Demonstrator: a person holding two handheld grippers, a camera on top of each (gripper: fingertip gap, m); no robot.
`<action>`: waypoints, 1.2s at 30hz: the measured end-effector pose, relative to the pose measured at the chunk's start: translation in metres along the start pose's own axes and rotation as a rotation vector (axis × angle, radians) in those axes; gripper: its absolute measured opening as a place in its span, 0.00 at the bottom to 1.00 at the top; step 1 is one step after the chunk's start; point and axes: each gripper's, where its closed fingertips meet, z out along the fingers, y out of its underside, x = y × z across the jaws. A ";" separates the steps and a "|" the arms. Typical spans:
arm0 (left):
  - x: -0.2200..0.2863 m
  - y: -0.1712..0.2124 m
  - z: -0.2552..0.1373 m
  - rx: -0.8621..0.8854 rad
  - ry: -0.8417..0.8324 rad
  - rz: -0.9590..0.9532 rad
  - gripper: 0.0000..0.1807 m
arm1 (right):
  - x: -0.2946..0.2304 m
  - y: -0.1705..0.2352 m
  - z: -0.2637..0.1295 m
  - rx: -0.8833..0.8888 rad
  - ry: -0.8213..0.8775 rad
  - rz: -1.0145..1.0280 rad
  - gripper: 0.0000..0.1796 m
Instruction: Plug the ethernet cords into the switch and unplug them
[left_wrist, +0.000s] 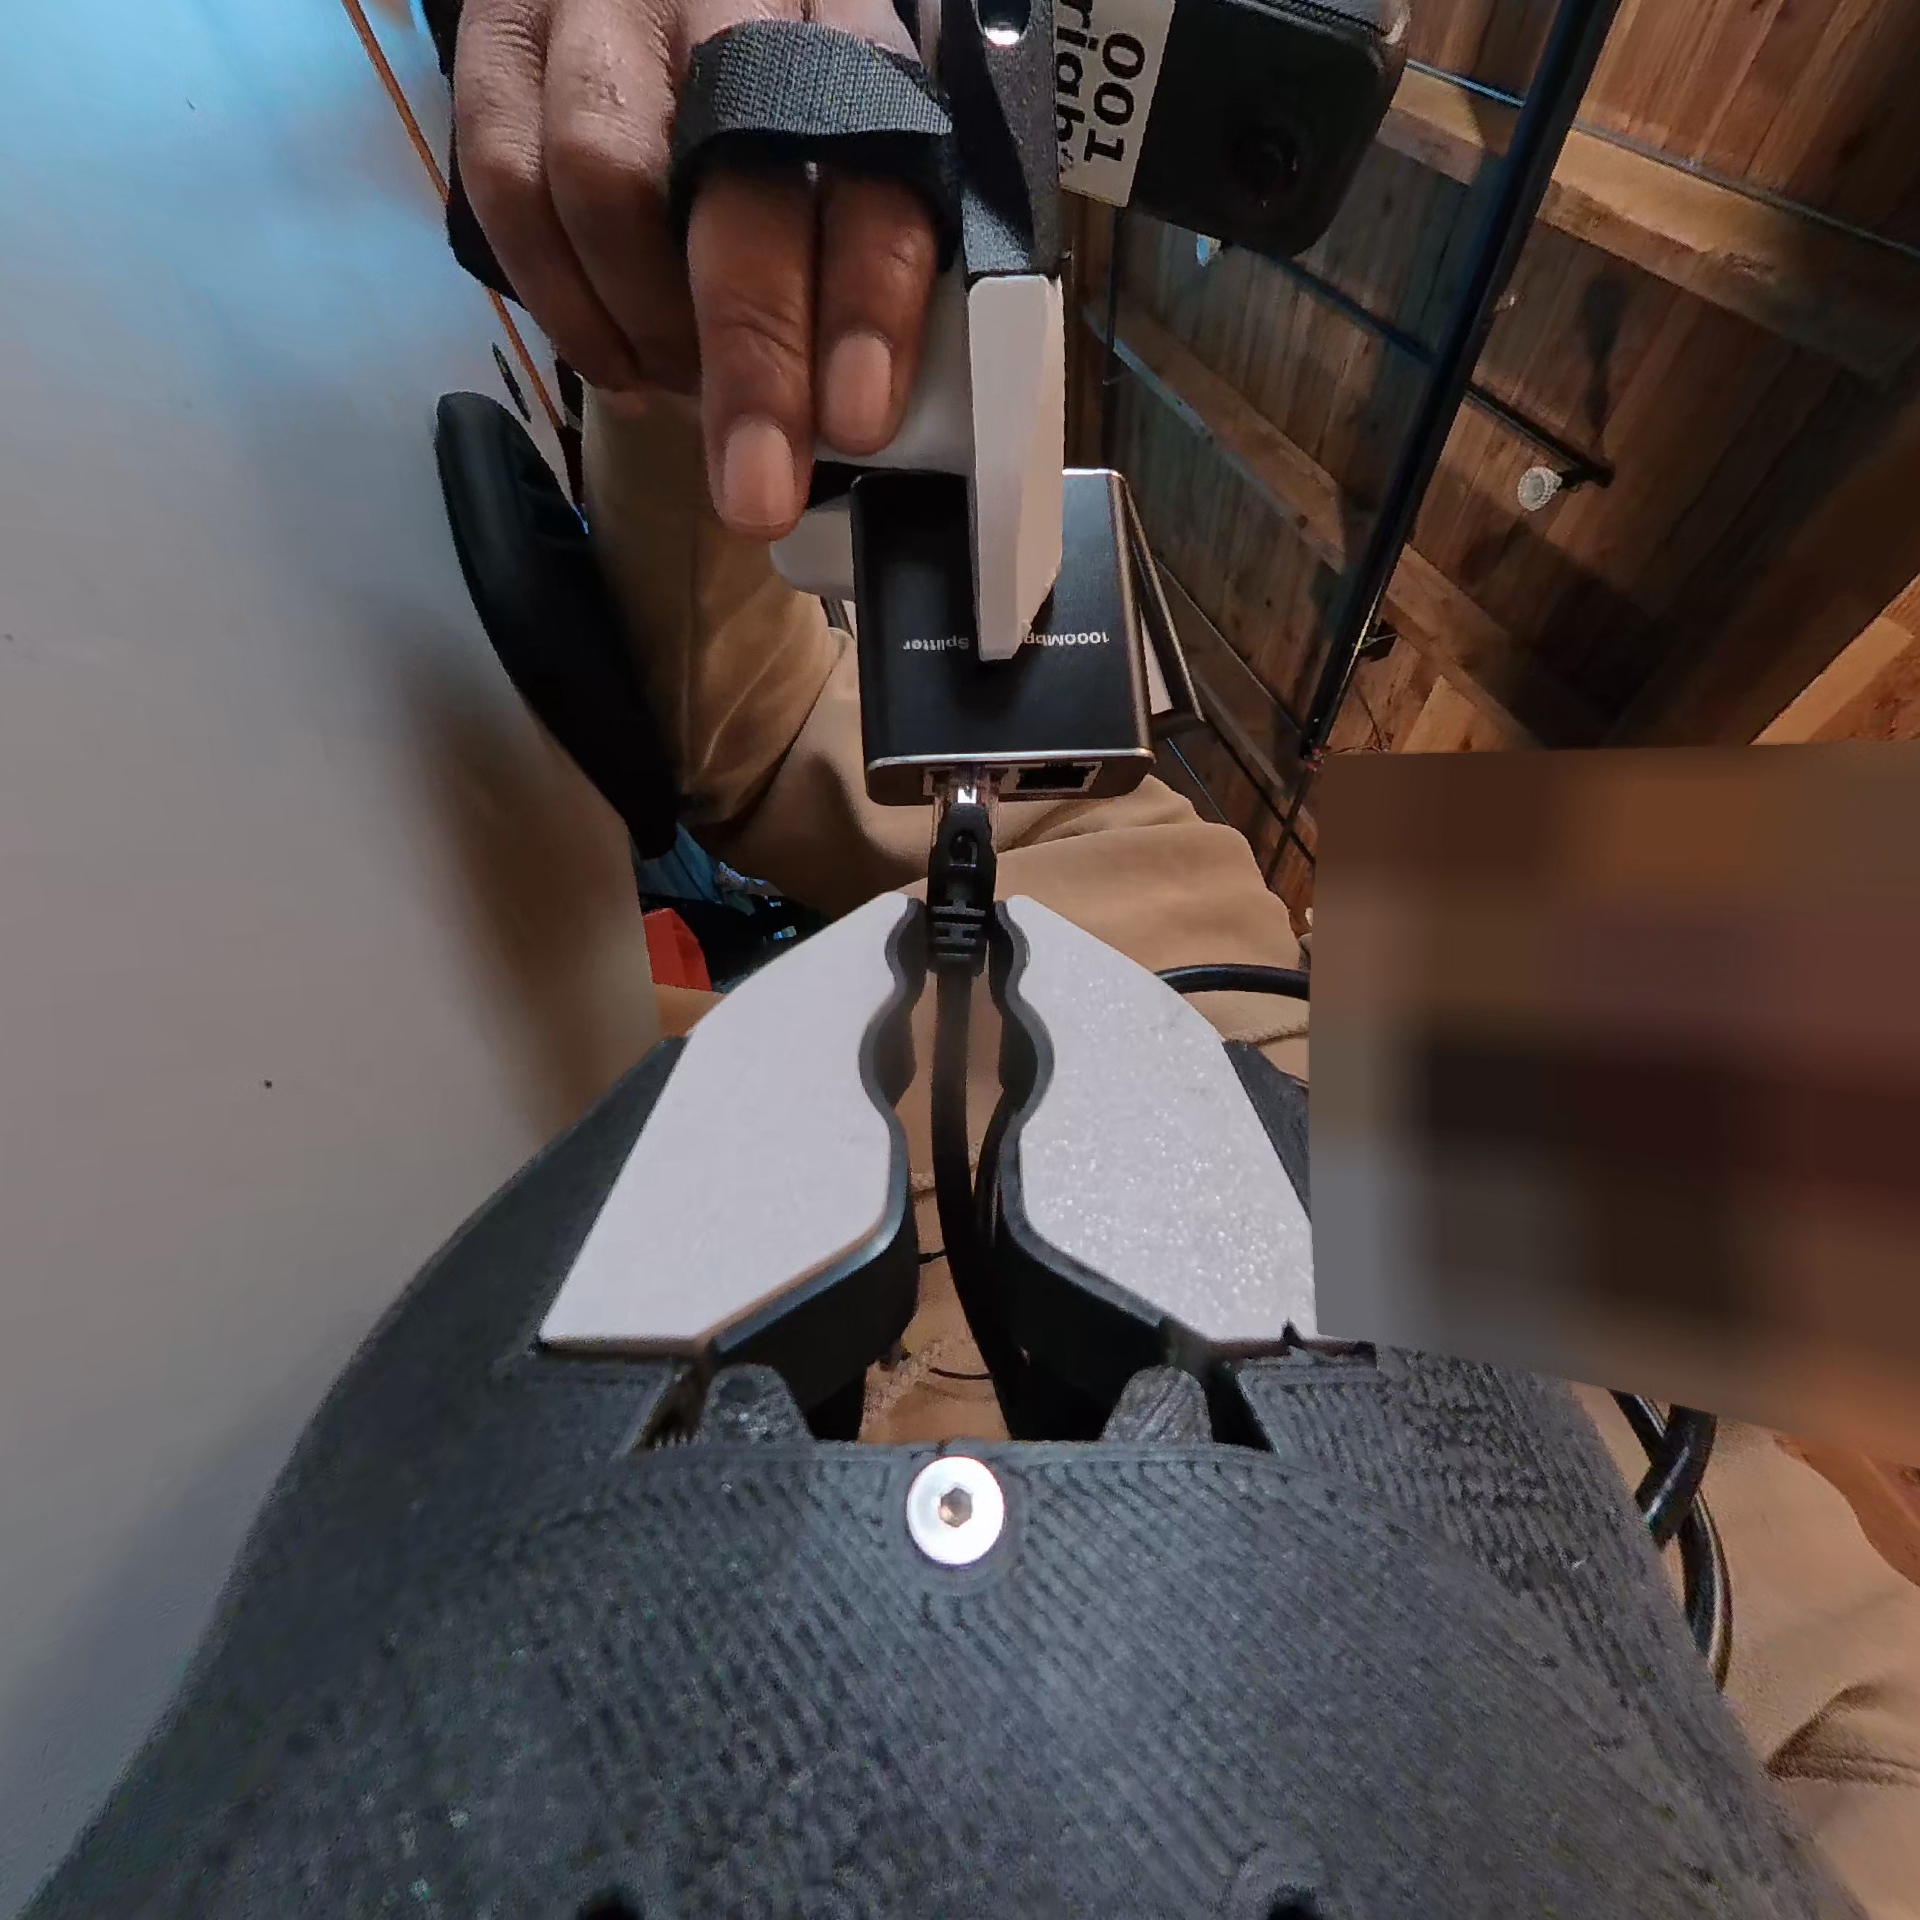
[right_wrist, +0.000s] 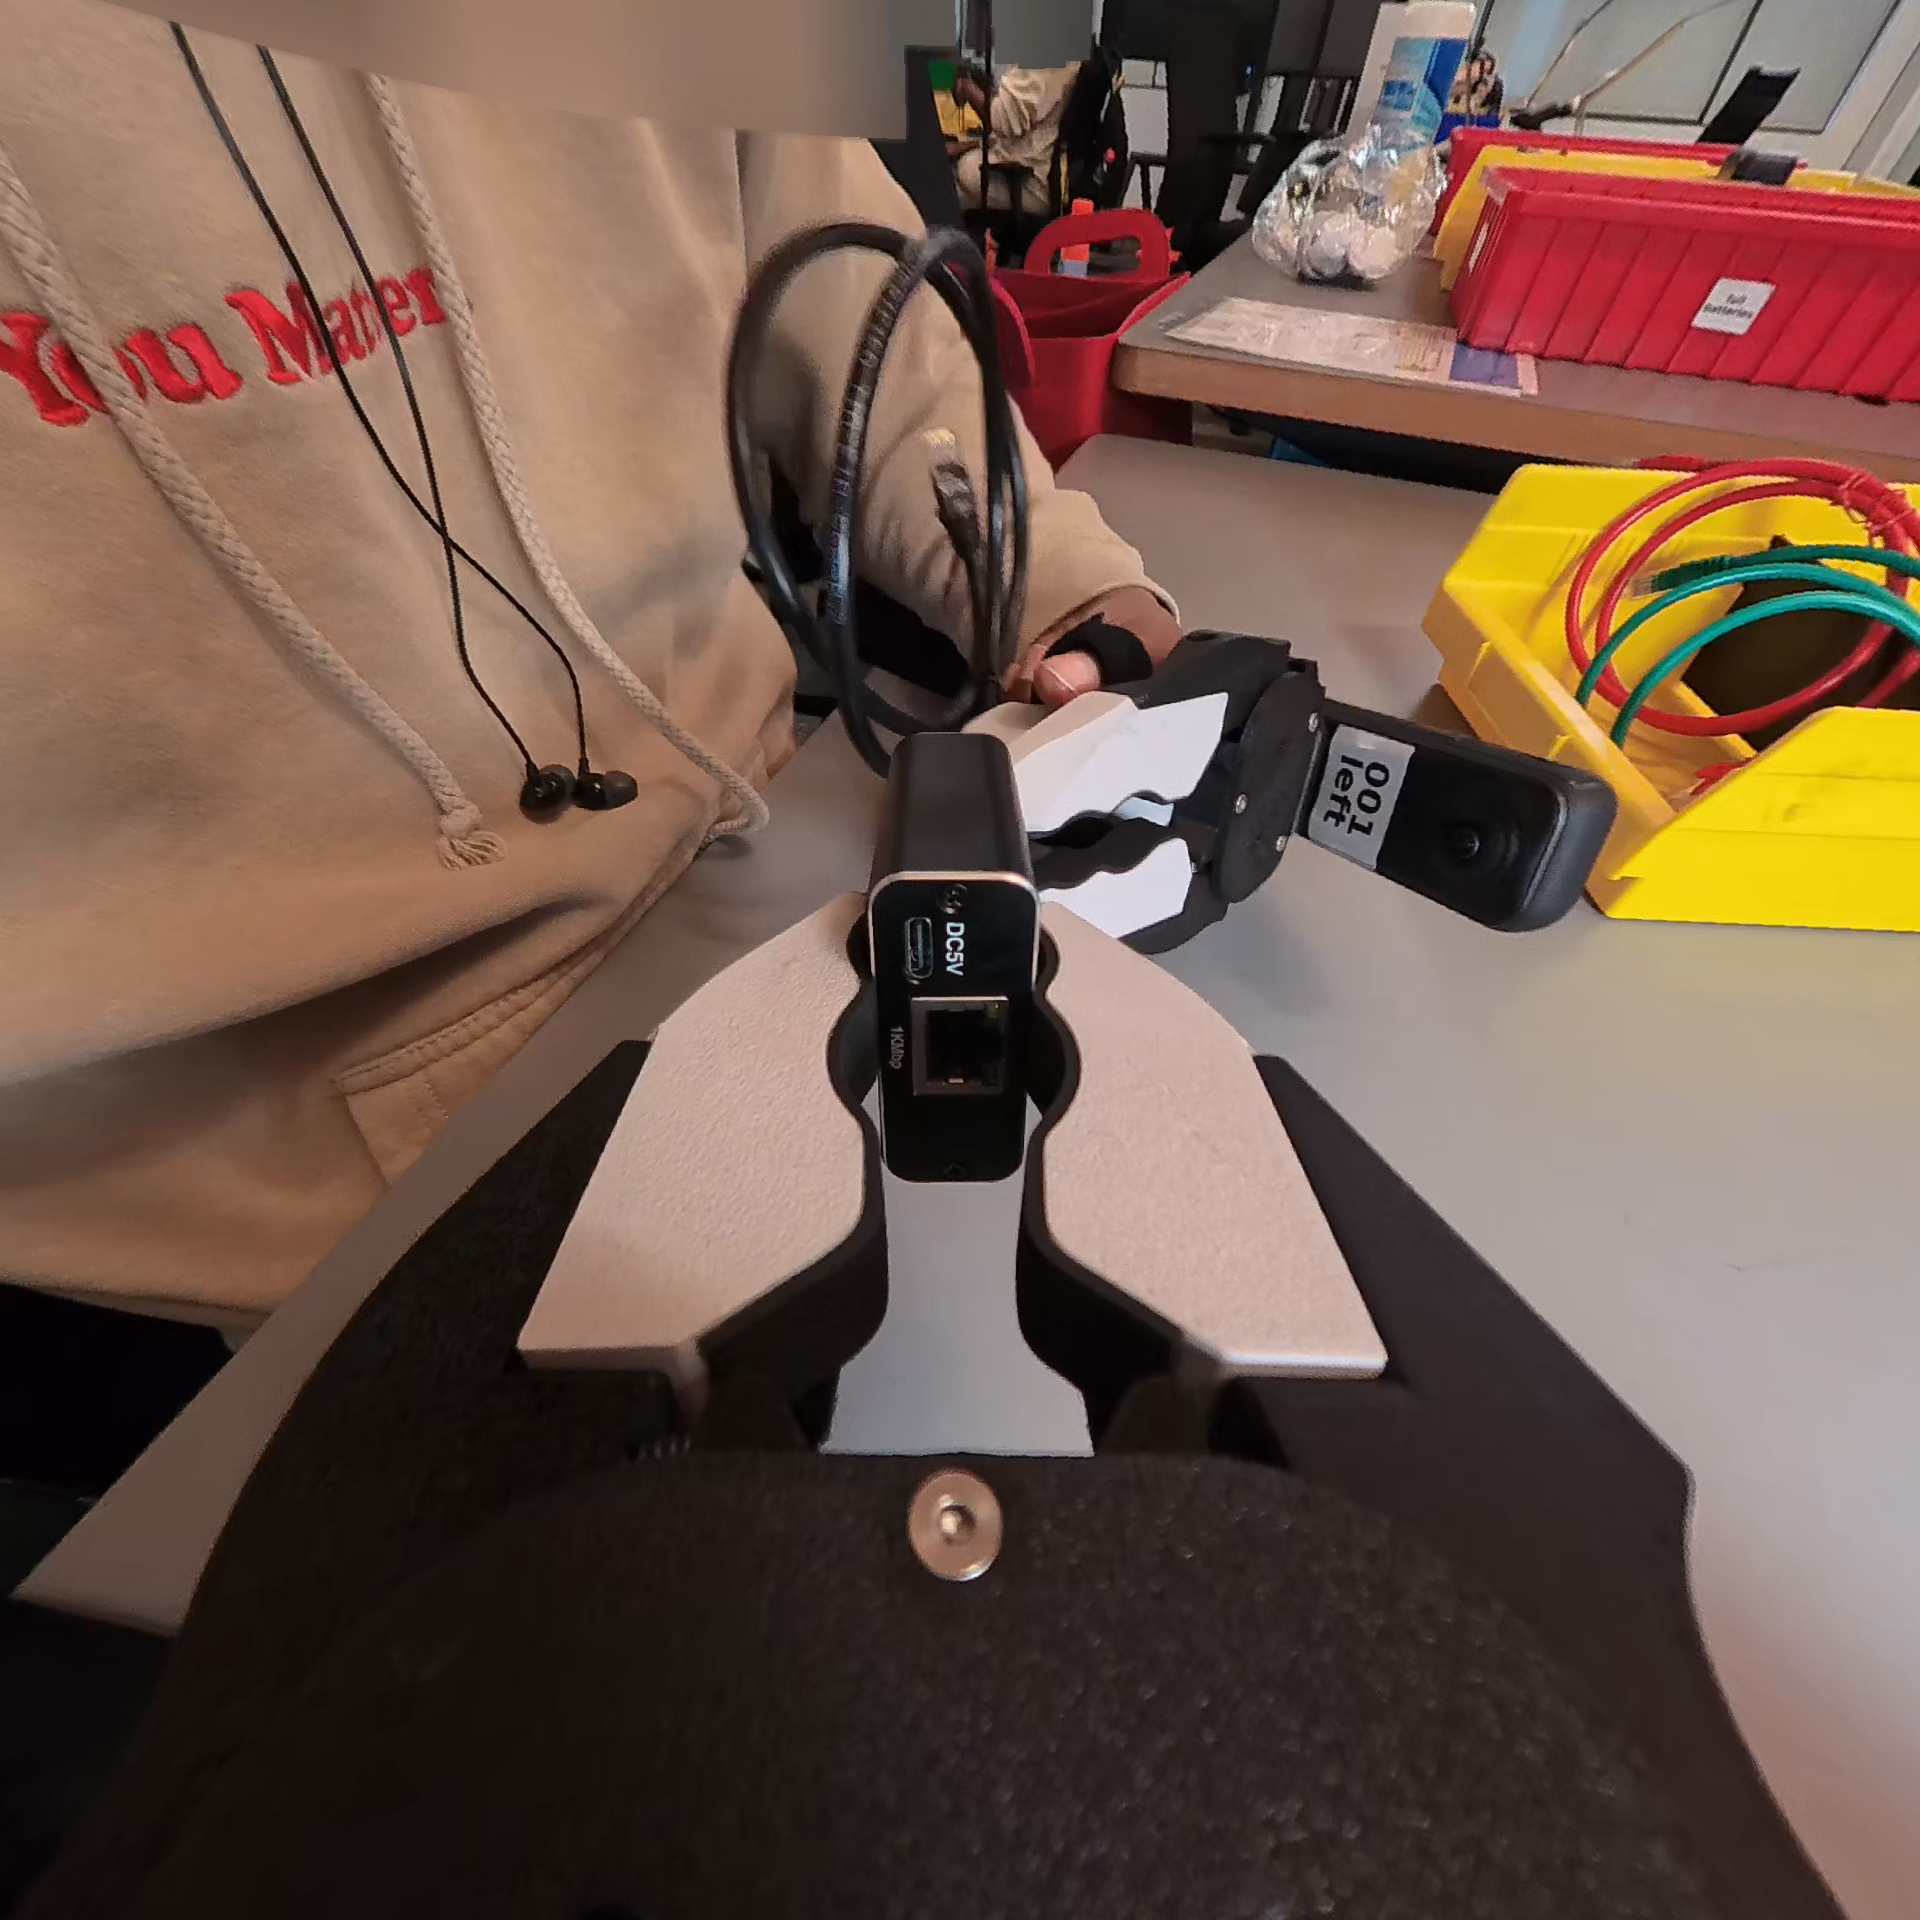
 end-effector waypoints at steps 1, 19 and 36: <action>-0.001 0.000 0.000 0.003 -0.004 -0.001 0.06 | 0.001 0.000 0.000 -0.001 0.006 -0.003 0.13; 0.008 0.009 0.004 -0.026 -0.026 0.065 0.06 | -0.003 0.000 0.007 0.031 -0.064 0.086 0.14; 0.017 0.013 0.005 -0.053 -0.026 0.122 0.06 | -0.008 -0.001 0.014 0.028 -0.102 0.098 0.14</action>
